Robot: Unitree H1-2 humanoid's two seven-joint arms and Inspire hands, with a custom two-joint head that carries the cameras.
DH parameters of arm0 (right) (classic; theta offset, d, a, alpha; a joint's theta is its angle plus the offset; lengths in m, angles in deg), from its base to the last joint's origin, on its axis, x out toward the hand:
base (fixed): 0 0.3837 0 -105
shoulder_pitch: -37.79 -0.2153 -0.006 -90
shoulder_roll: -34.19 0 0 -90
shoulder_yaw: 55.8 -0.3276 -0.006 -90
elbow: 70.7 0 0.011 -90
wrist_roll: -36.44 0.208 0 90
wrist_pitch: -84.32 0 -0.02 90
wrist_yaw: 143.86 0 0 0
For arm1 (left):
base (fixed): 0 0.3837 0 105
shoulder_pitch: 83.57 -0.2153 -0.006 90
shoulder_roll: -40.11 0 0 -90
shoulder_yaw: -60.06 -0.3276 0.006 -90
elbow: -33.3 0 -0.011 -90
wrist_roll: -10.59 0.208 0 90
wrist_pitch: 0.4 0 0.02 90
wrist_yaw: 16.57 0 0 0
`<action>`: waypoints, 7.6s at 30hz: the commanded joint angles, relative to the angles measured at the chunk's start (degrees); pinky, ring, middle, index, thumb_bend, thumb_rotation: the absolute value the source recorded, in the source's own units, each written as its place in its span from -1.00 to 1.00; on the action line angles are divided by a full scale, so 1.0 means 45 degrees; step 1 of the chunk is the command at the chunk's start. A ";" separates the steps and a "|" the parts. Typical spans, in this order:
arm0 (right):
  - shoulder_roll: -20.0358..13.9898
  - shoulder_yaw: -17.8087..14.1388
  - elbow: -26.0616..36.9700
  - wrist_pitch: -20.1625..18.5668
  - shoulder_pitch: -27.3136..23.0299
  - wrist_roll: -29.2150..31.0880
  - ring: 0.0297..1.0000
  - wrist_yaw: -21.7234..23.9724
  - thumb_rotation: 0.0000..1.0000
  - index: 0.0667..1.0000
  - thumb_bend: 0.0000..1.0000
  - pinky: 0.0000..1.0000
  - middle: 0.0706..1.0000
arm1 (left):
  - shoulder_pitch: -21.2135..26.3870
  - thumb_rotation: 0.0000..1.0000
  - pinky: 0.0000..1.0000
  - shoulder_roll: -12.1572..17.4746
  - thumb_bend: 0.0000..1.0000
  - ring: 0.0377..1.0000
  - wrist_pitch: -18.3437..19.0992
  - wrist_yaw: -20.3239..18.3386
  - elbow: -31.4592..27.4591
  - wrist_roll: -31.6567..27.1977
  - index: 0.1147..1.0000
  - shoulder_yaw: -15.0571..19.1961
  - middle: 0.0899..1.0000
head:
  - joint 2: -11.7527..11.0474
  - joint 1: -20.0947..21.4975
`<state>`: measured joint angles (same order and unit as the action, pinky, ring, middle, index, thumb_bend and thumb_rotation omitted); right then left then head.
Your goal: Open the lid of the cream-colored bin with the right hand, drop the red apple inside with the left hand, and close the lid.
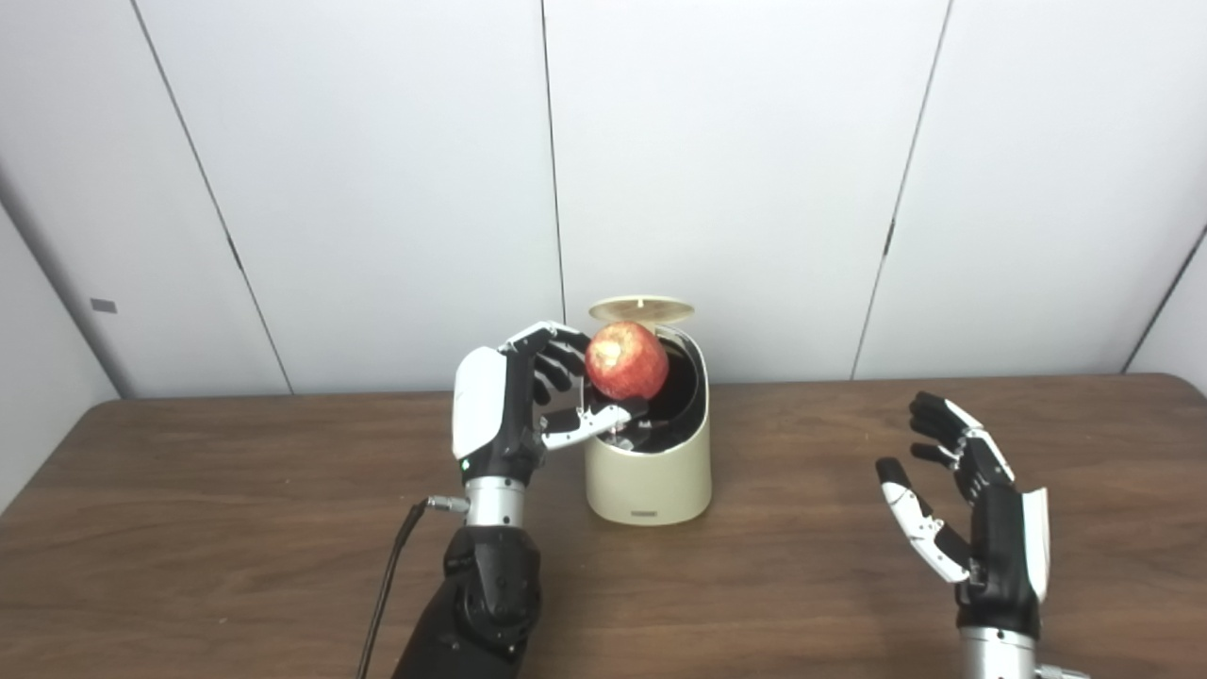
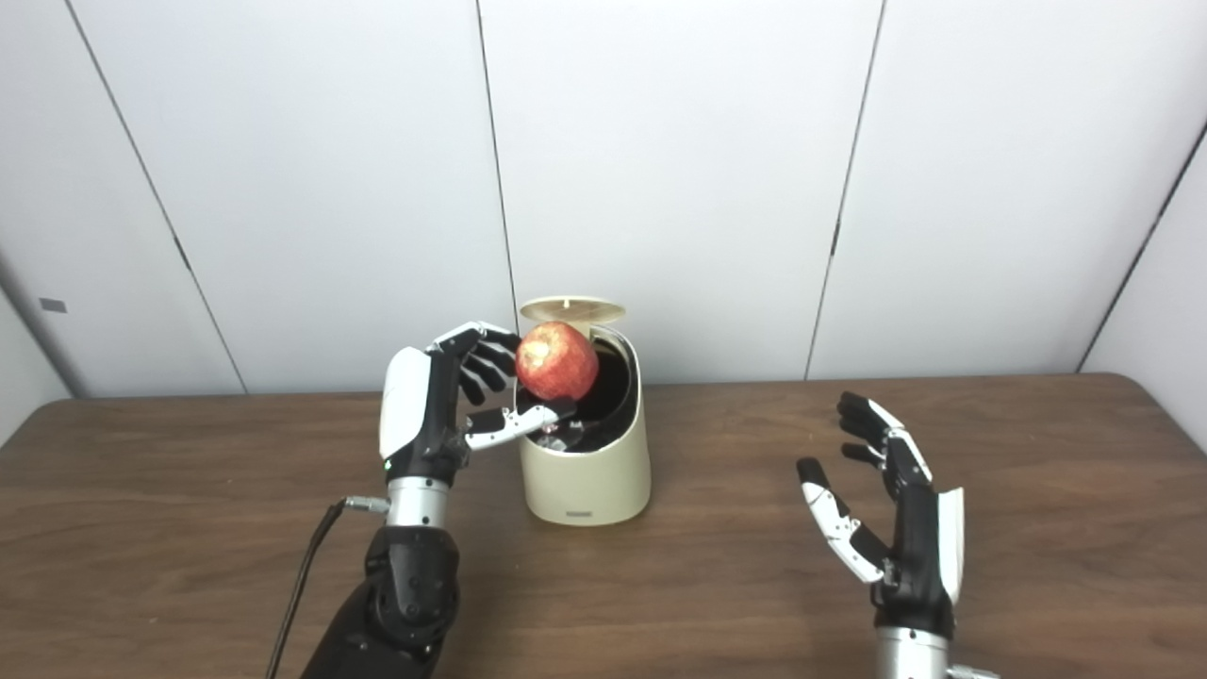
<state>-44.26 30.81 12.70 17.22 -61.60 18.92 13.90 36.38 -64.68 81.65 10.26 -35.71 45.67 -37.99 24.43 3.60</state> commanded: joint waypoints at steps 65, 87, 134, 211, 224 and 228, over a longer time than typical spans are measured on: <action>-0.0106 0.0269 -0.1636 0.0873 -0.0178 -0.0227 0.52 -0.0559 -0.31 0.50 -0.55 0.38 0.51 | -0.0733 -1.00 -0.37 -0.0464 0.01 -0.22 0.0182 -0.3816 -0.3600 -0.6555 -0.09 0.1415 -0.14 | -0.0159 -0.0045; -0.2346 0.0726 0.5703 -0.3516 -0.2601 -0.2201 0.90 0.3904 0.99 0.90 0.12 0.83 0.91 | -0.4063 0.39 0.33 0.1804 -0.24 0.49 -0.0862 -0.7071 -0.5949 -1.0042 0.53 0.2604 0.54 | -0.0269 0.0054; -0.4034 0.4867 0.3029 -0.8947 -1.0032 -0.4452 1.00 1.3042 0.88 1.00 0.48 0.86 1.00 | -0.5441 0.80 0.44 0.0720 -0.14 0.53 -0.2304 -0.6418 -0.3248 -0.8786 0.55 0.2879 0.58 | -0.0102 0.0348; -0.4315 0.5310 0.5806 -1.0148 -0.7913 -0.3848 0.79 1.4343 0.96 0.74 0.57 0.65 0.75 | -0.5864 0.65 0.36 0.0688 -0.19 0.47 -0.1607 -0.6399 -0.4842 -0.8227 0.45 0.2520 0.48 | 0.0683 0.0256; -0.4359 0.5366 0.6049 -1.0232 -0.7427 -0.3948 0.77 1.4423 0.92 0.73 0.60 0.62 0.75 | -0.5848 0.64 0.38 0.0573 -0.15 0.47 -0.1150 -0.6302 -0.5166 -0.8044 0.44 0.2495 0.49 | 0.0833 0.0180; -0.4420 0.5429 0.5998 -0.9958 -0.7274 -0.3914 0.75 1.4347 0.85 0.70 0.55 0.60 0.72 | -0.5802 0.65 0.38 0.0500 -0.14 0.48 -0.1181 -0.6255 -0.5158 -0.7912 0.44 0.2482 0.50 | 0.0859 0.0170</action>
<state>-63.32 55.70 38.65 -28.78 -93.11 1.29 79.17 8.91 -62.42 77.30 -18.53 -56.91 9.67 -26.66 28.21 4.31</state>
